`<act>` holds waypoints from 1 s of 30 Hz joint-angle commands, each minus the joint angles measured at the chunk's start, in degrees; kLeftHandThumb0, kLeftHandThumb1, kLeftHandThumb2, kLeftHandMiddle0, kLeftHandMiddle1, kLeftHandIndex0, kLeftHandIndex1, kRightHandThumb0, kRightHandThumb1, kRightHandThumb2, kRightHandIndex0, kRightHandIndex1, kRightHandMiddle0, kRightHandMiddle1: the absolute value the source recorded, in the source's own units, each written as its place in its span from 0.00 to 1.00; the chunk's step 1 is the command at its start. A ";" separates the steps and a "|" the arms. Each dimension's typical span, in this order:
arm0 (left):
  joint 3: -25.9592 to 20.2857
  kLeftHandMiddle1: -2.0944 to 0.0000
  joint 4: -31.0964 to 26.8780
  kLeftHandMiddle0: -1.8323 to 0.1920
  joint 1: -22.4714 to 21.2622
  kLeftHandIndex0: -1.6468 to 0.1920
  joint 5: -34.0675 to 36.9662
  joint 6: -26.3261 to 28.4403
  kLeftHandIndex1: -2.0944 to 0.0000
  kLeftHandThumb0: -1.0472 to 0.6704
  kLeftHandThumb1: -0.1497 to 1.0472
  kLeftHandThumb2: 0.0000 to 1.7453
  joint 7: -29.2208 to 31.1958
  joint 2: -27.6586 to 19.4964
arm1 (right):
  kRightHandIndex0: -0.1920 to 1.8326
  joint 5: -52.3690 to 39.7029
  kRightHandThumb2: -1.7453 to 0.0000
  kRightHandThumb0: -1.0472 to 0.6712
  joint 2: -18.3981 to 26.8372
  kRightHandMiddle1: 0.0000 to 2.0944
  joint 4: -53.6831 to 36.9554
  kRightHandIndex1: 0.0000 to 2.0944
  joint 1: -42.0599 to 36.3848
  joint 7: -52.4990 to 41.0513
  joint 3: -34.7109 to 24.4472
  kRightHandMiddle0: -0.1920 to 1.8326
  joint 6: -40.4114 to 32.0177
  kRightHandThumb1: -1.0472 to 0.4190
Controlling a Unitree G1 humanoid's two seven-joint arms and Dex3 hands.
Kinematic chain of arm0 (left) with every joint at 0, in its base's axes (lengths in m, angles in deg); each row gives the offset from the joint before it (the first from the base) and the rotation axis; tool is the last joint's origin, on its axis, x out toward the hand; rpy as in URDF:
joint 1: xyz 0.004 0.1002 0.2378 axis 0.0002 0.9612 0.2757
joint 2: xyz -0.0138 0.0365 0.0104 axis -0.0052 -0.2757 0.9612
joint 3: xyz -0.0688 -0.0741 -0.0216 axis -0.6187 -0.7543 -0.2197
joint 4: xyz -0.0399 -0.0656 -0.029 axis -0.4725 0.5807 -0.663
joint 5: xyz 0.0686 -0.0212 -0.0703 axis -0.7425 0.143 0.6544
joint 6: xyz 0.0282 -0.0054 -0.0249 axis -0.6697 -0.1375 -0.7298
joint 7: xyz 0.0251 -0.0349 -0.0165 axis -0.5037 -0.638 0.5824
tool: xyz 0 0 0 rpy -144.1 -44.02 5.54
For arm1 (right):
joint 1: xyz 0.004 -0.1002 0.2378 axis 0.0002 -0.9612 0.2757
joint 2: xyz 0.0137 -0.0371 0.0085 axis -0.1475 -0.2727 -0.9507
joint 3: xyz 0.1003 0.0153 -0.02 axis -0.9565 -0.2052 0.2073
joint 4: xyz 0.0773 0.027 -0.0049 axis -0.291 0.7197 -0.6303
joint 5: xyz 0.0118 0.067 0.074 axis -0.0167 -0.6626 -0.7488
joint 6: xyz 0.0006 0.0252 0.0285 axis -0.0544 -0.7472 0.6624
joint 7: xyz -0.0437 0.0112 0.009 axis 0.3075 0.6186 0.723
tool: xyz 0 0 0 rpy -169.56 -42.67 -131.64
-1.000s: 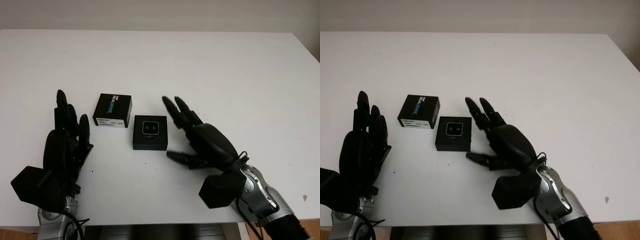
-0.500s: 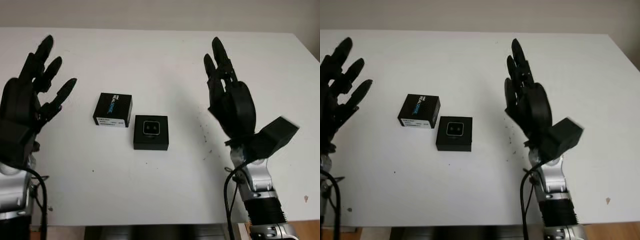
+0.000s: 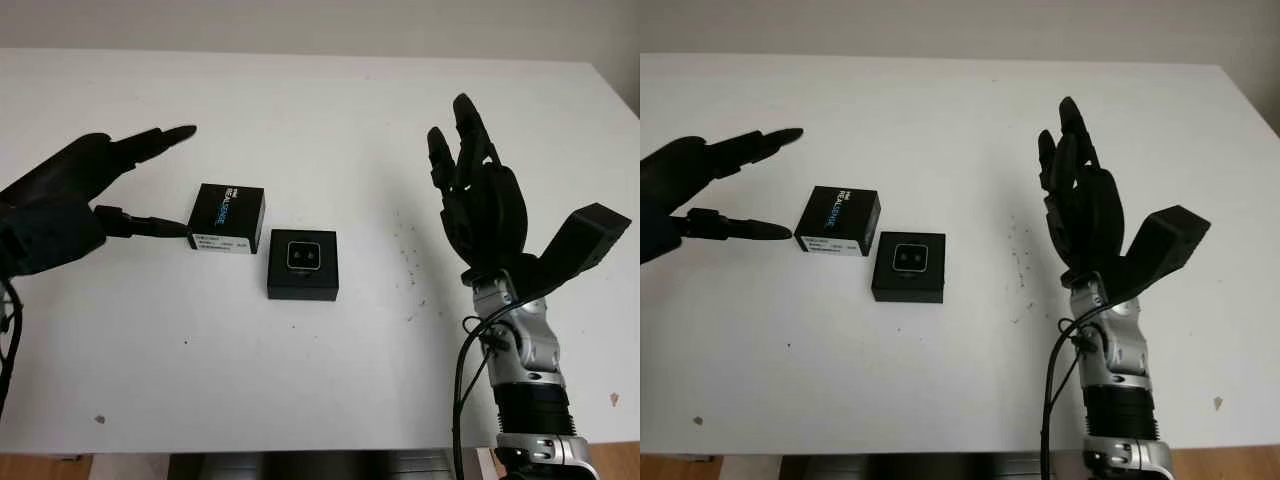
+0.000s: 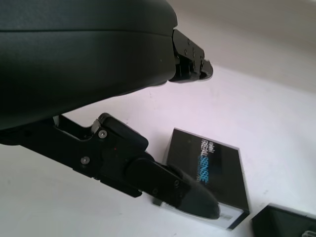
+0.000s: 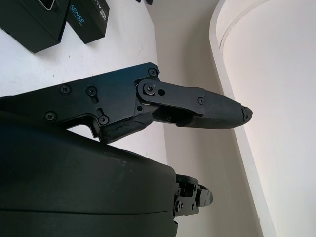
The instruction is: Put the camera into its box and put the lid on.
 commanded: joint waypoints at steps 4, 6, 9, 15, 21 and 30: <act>4.40 0.99 5.36 0.93 -5.66 0.91 -4.16 -1.94 1.00 0.12 0.84 0.03 -0.47 0.41 | 0.09 0.08 0.68 0.20 -0.66 0.07 -1.69 0.04 0.02 -0.14 -0.54 0.09 -0.90 0.00; 5.79 0.99 6.95 0.96 -7.42 0.94 -5.60 -1.67 1.00 0.14 0.85 0.03 -0.97 1.23 | 0.09 0.13 0.67 0.20 -0.62 0.07 -1.37 0.03 -0.22 -1.15 -0.53 0.09 -0.45 0.00; 7.40 0.99 9.90 0.97 -9.97 0.95 -6.72 -1.79 1.00 0.16 0.85 0.03 -1.41 2.46 | 0.09 0.48 0.67 0.20 -0.84 0.07 -1.32 0.03 -0.42 -1.36 -0.68 0.08 -0.50 0.00; 10.20 0.97 17.50 0.95 -14.32 0.96 -8.08 -3.65 0.99 0.13 0.86 0.03 -2.94 4.99 | 0.09 0.90 0.67 0.20 -1.07 0.07 -1.51 0.03 -0.72 -1.71 -0.68 0.08 -0.53 0.00; 12.13 0.97 23.14 0.95 -16.92 0.95 -9.60 -3.59 0.98 0.14 0.87 0.03 -5.18 6.87 | 0.09 1.24 0.66 0.20 -1.47 0.08 -1.89 0.03 -1.00 -1.43 -0.51 0.08 -0.62 0.00; 14.74 0.97 24.06 0.95 -18.04 0.95 -12.39 -3.20 0.98 0.16 0.87 0.03 -5.01 7.02 | 0.00 8.02 0.62 0.18 -1.37 0.00 -1.79 0.00 -1.30 -1.70 1.87 0.00 4.91 0.00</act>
